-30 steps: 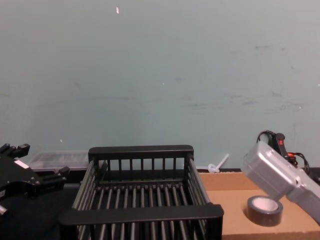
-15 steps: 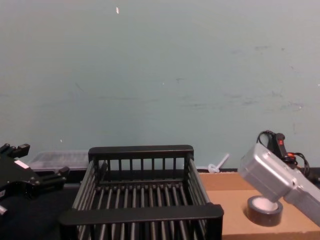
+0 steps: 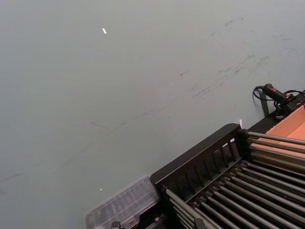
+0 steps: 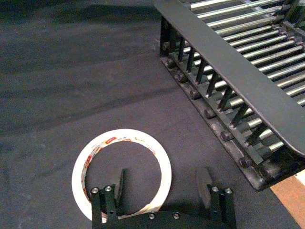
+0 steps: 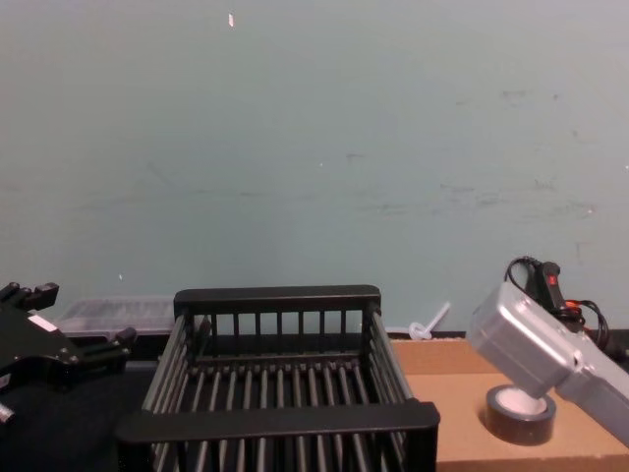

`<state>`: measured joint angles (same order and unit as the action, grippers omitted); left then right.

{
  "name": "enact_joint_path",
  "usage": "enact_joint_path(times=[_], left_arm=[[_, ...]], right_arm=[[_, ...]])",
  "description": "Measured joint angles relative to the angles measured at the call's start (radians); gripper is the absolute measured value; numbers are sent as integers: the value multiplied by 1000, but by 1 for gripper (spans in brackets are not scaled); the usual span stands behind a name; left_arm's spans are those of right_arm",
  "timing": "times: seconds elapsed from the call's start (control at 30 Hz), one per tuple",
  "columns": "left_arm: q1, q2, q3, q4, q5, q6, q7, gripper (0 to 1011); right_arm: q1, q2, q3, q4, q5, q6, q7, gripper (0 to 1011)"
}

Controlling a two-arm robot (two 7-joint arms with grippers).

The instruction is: Pick up the white tape and place it into the black box , Pick up the silver tape and place it into the brown box.

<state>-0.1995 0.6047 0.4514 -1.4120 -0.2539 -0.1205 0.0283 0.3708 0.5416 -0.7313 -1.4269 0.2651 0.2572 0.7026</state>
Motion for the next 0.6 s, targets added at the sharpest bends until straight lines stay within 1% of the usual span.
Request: enact_joint_path(times=[0.03,0.1,0.2,0.23,0.33,0.37,0.43,0.47,0.5,0.53,0.57,0.6], left_arm=[[0,0,0,0,0,0,0,1001],[0,0,0,0,0,0,0,1001],[0,0,0,0,0,0,0,1001],[0,0,0,0,0,0,0,1001],[0,0,0,0,0,0,0,1001],[0,0,0,0,0,0,0,1001],[0,0,0,0,0,0,0,1001],[0,0,0,0,0,0,0,1001],[0,0,0,0,0,0,0,1001],[0,0,0,0,0,0,0,1001],[0,0,0,0,0,0,0,1001],[0,0,0,0,0,0,0,1001]], right_arm=[[0,0,0,0,0,0,0,992],[0,0,0,0,0,0,0,929],[0,0,0,0,0,0,0,888],[0,0,0,0,0,0,1,838],[0,0,0,0,0,0,1,786],[0,0,0,0,0,0,1,732],[0,0,0,0,0,-1,1,691],[0,0,0,0,0,-1,1,629],[0,0,0,0,1,-1,2,620],[0,0,0,0,1,-1,2,572],[0,0,0,0,1,-1,2,572],[0,0,0,0,1,-1,2,509]])
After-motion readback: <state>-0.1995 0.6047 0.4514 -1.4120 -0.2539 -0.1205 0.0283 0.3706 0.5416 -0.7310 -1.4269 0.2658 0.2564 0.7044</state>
